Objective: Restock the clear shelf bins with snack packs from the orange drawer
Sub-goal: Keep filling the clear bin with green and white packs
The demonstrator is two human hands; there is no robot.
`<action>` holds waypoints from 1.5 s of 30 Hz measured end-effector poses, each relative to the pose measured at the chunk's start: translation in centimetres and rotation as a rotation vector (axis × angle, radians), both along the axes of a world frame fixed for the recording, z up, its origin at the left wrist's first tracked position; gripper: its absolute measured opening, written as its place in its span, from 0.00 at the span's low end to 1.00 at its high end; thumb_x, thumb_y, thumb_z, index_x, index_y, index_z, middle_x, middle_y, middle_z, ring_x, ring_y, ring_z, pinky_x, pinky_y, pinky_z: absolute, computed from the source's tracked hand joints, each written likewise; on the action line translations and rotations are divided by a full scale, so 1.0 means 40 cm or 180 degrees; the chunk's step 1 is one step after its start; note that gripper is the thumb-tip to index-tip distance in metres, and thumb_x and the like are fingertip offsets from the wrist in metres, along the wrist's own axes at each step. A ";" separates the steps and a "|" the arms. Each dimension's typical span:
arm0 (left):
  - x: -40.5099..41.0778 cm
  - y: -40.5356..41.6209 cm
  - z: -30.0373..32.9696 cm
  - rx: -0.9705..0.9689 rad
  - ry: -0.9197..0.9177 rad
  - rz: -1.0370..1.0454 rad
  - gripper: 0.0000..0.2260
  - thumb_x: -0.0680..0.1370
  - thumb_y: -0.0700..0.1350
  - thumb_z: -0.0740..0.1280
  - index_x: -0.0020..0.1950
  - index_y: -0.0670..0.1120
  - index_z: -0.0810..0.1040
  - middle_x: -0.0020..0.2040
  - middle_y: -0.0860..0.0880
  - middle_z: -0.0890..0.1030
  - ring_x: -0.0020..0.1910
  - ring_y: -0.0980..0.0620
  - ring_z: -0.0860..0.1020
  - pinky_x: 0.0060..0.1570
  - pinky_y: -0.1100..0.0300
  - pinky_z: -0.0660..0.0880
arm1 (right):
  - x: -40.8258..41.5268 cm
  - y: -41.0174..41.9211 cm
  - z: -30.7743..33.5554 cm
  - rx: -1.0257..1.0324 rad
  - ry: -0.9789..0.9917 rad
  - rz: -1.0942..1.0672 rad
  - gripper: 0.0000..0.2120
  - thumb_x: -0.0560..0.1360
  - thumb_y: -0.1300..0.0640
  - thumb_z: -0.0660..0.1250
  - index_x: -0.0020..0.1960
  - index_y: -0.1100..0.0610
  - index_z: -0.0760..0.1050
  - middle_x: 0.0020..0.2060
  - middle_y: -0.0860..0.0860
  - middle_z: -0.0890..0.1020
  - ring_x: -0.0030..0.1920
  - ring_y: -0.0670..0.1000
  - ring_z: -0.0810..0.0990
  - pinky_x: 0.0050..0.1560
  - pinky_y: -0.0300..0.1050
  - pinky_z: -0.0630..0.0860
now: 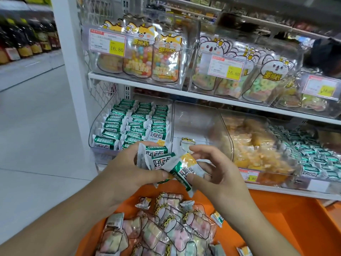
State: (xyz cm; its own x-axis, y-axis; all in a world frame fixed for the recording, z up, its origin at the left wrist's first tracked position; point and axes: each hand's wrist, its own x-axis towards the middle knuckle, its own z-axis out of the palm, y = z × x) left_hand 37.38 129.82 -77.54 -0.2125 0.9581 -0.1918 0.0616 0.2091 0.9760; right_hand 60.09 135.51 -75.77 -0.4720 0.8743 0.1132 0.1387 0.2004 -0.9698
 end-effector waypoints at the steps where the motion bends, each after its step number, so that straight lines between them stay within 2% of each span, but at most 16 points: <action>1: 0.001 -0.001 -0.001 0.0015 0.0012 -0.0012 0.29 0.66 0.42 0.85 0.63 0.59 0.80 0.54 0.51 0.88 0.55 0.51 0.86 0.63 0.43 0.79 | 0.002 0.001 -0.002 0.0104 -0.0211 0.0019 0.27 0.75 0.70 0.75 0.67 0.46 0.79 0.51 0.40 0.80 0.53 0.42 0.83 0.45 0.37 0.79; 5: 0.004 -0.004 0.000 0.0048 0.0050 -0.0038 0.28 0.67 0.43 0.84 0.62 0.61 0.80 0.55 0.51 0.88 0.56 0.51 0.86 0.63 0.45 0.79 | 0.009 0.009 -0.013 0.0552 -0.0854 0.0081 0.33 0.75 0.58 0.78 0.70 0.30 0.73 0.52 0.42 0.76 0.51 0.47 0.78 0.52 0.44 0.78; 7: 0.005 -0.006 0.000 0.0070 0.0042 -0.0016 0.29 0.67 0.43 0.84 0.63 0.60 0.80 0.54 0.51 0.88 0.55 0.51 0.86 0.63 0.45 0.79 | 0.014 0.012 -0.009 0.0534 -0.0903 0.0055 0.30 0.74 0.53 0.79 0.69 0.29 0.75 0.45 0.42 0.74 0.45 0.48 0.75 0.47 0.44 0.76; 9: 0.011 -0.009 0.004 0.0126 0.0024 0.0023 0.28 0.68 0.42 0.83 0.64 0.58 0.79 0.54 0.51 0.88 0.54 0.51 0.86 0.61 0.46 0.81 | 0.014 0.012 -0.003 0.0374 -0.0821 -0.0019 0.21 0.75 0.52 0.79 0.63 0.35 0.80 0.38 0.45 0.73 0.37 0.47 0.72 0.39 0.42 0.72; 11: 0.019 -0.012 0.007 0.0184 0.0055 0.0063 0.27 0.69 0.41 0.82 0.64 0.58 0.79 0.53 0.51 0.88 0.53 0.51 0.86 0.60 0.45 0.82 | 0.006 0.013 -0.009 -0.0002 -0.0535 -0.0193 0.13 0.75 0.52 0.78 0.57 0.45 0.82 0.34 0.55 0.74 0.34 0.49 0.73 0.37 0.45 0.71; 14: 0.032 -0.015 0.009 0.0247 0.0133 0.0067 0.24 0.72 0.44 0.81 0.63 0.62 0.79 0.53 0.52 0.88 0.53 0.53 0.86 0.61 0.46 0.80 | -0.010 0.011 -0.035 -0.0710 -0.0024 -0.0355 0.21 0.71 0.50 0.79 0.56 0.61 0.77 0.41 0.65 0.82 0.33 0.59 0.82 0.41 0.61 0.80; 16: 0.039 -0.014 0.007 0.0264 0.0112 0.0081 0.22 0.74 0.46 0.79 0.63 0.64 0.79 0.54 0.54 0.87 0.54 0.55 0.85 0.62 0.47 0.80 | -0.020 0.005 -0.046 -0.1009 0.0294 -0.0362 0.28 0.68 0.46 0.79 0.55 0.66 0.75 0.44 0.68 0.83 0.36 0.62 0.85 0.44 0.62 0.83; 19: 0.052 -0.012 0.003 0.0266 -0.0078 0.0132 0.17 0.80 0.45 0.74 0.63 0.64 0.79 0.54 0.52 0.87 0.54 0.54 0.85 0.64 0.45 0.78 | -0.038 0.000 -0.065 -0.1191 0.0578 -0.0515 0.29 0.70 0.44 0.79 0.56 0.67 0.76 0.47 0.68 0.84 0.42 0.64 0.87 0.48 0.61 0.84; 22: 0.070 -0.007 -0.002 0.0285 -0.0840 0.0144 0.15 0.81 0.45 0.69 0.67 0.56 0.80 0.55 0.44 0.87 0.56 0.43 0.85 0.60 0.43 0.81 | -0.055 -0.006 -0.097 -0.1158 0.0387 -0.0687 0.35 0.66 0.32 0.81 0.53 0.61 0.76 0.51 0.69 0.81 0.50 0.70 0.84 0.55 0.73 0.81; 25: 0.072 -0.008 -0.009 0.0184 -0.1066 0.0061 0.27 0.74 0.54 0.78 0.71 0.55 0.76 0.57 0.46 0.87 0.57 0.46 0.85 0.62 0.47 0.79 | -0.074 -0.017 -0.099 -0.1056 0.0445 -0.0718 0.37 0.63 0.29 0.80 0.50 0.59 0.74 0.50 0.67 0.78 0.51 0.71 0.82 0.55 0.76 0.78; 28: 0.071 -0.016 -0.014 -0.0007 -0.0465 -0.0070 0.39 0.65 0.59 0.85 0.72 0.63 0.71 0.61 0.53 0.85 0.59 0.56 0.84 0.66 0.52 0.76 | -0.087 -0.024 -0.096 -0.1003 0.0540 -0.0693 0.29 0.61 0.30 0.80 0.44 0.52 0.76 0.41 0.54 0.82 0.47 0.67 0.83 0.53 0.77 0.78; 31: 0.076 -0.020 -0.009 -0.0037 -0.0255 0.0009 0.39 0.64 0.54 0.83 0.71 0.64 0.70 0.58 0.57 0.84 0.53 0.64 0.83 0.58 0.62 0.76 | -0.090 -0.032 -0.098 -0.0939 0.0488 -0.0727 0.25 0.61 0.28 0.79 0.36 0.45 0.72 0.33 0.45 0.71 0.40 0.57 0.74 0.49 0.77 0.77; 34: 0.072 -0.019 -0.001 -0.0102 -0.0302 -0.0093 0.34 0.69 0.47 0.83 0.70 0.59 0.71 0.53 0.57 0.86 0.52 0.63 0.84 0.56 0.63 0.77 | -0.091 -0.036 -0.095 -0.0916 0.0540 -0.0734 0.22 0.67 0.32 0.79 0.36 0.45 0.72 0.33 0.45 0.71 0.40 0.56 0.73 0.46 0.72 0.78; 37: 0.068 -0.015 0.001 -0.0203 -0.0387 -0.0171 0.28 0.68 0.46 0.84 0.65 0.49 0.76 0.49 0.55 0.87 0.53 0.57 0.85 0.64 0.52 0.78 | -0.091 -0.031 -0.093 -0.0870 0.0447 -0.0729 0.28 0.64 0.29 0.79 0.38 0.49 0.71 0.34 0.49 0.67 0.39 0.56 0.69 0.42 0.67 0.75; 40: 0.061 -0.016 -0.004 -0.0239 -0.0304 -0.0109 0.25 0.68 0.48 0.84 0.61 0.50 0.78 0.47 0.56 0.87 0.51 0.58 0.85 0.66 0.48 0.78 | -0.091 -0.024 -0.106 -0.0804 0.0350 -0.0719 0.29 0.65 0.31 0.78 0.38 0.52 0.68 0.34 0.50 0.65 0.37 0.54 0.67 0.40 0.64 0.74; 45: 0.035 -0.019 -0.004 -0.0236 -0.0195 -0.0303 0.34 0.61 0.55 0.86 0.65 0.55 0.78 0.57 0.54 0.87 0.59 0.52 0.85 0.68 0.46 0.75 | -0.070 -0.010 -0.085 -0.0890 0.0162 -0.0172 0.21 0.64 0.37 0.79 0.42 0.52 0.77 0.38 0.59 0.76 0.42 0.56 0.79 0.53 0.65 0.77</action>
